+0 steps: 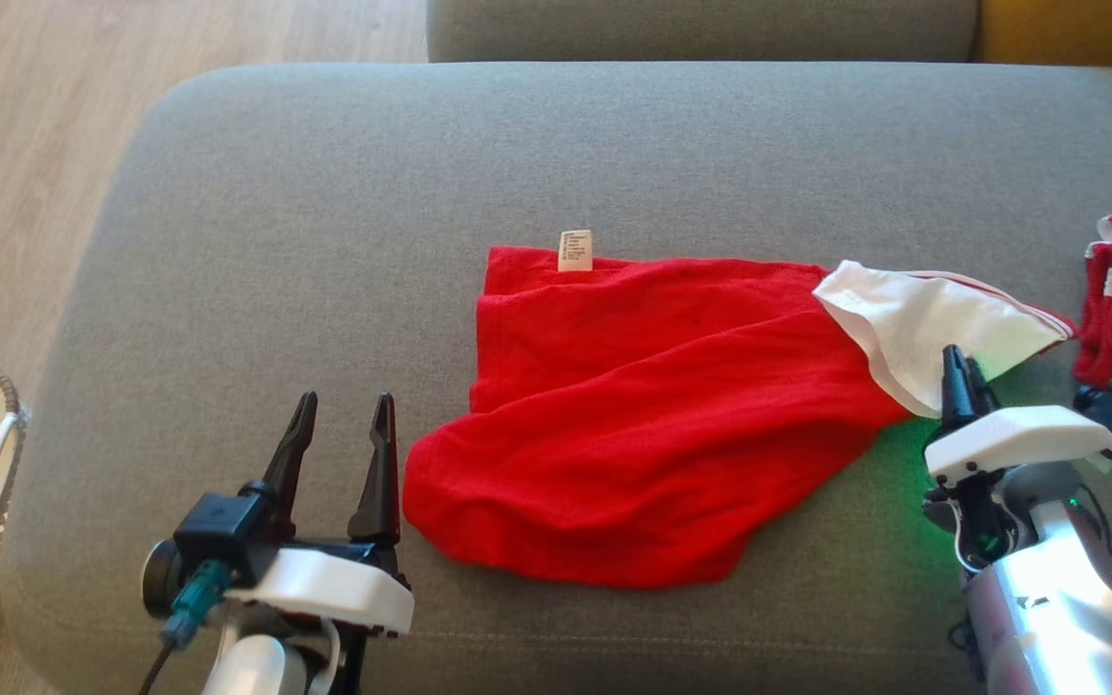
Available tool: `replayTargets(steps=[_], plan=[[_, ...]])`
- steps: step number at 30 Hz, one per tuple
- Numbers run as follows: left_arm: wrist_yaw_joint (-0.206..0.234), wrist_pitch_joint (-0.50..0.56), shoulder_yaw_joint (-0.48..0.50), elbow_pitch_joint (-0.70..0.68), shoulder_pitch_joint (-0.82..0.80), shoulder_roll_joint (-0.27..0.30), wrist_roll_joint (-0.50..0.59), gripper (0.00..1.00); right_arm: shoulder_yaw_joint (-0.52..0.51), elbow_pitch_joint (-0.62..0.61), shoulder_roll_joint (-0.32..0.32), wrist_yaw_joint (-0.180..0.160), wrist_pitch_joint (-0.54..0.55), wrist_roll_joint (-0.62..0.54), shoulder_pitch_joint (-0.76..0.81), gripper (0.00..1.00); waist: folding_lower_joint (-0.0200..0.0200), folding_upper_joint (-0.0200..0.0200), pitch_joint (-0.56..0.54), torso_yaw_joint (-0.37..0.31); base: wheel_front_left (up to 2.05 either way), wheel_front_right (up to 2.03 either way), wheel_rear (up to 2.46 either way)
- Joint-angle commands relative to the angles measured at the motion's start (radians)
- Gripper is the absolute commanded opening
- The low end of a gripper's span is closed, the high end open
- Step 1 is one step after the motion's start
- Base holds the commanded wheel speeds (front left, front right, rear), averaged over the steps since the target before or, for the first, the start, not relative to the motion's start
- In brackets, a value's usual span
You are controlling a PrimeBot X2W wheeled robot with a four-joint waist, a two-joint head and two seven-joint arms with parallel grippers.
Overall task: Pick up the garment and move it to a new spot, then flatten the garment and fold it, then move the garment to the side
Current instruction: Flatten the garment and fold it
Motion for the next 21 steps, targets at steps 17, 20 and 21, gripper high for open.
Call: replayTargets(steps=[17,20,21], plan=[[0.003,-0.005,0.022,-0.027,-0.041,-0.001,-0.001,1.00,-0.041,0.067,0.000,0.000,-0.053,-0.079,-0.098,1.00,-0.0002,0.0000,0.000,-0.008,0.00,0.00,0.00],[0.000,-0.005,0.018,-0.025,-0.047,-0.001,0.001,1.00,-0.004,0.069,0.000,0.000,-0.046,-0.062,-0.119,0.00,-0.0002,0.0000,0.005,-0.001,0.00,0.00,0.00],[0.000,-0.005,0.019,-0.024,-0.048,-0.001,0.003,1.00,0.012,0.065,0.000,0.000,-0.046,-0.054,-0.125,0.00,-0.0002,0.0000,0.006,0.001,0.00,0.00,0.00]])
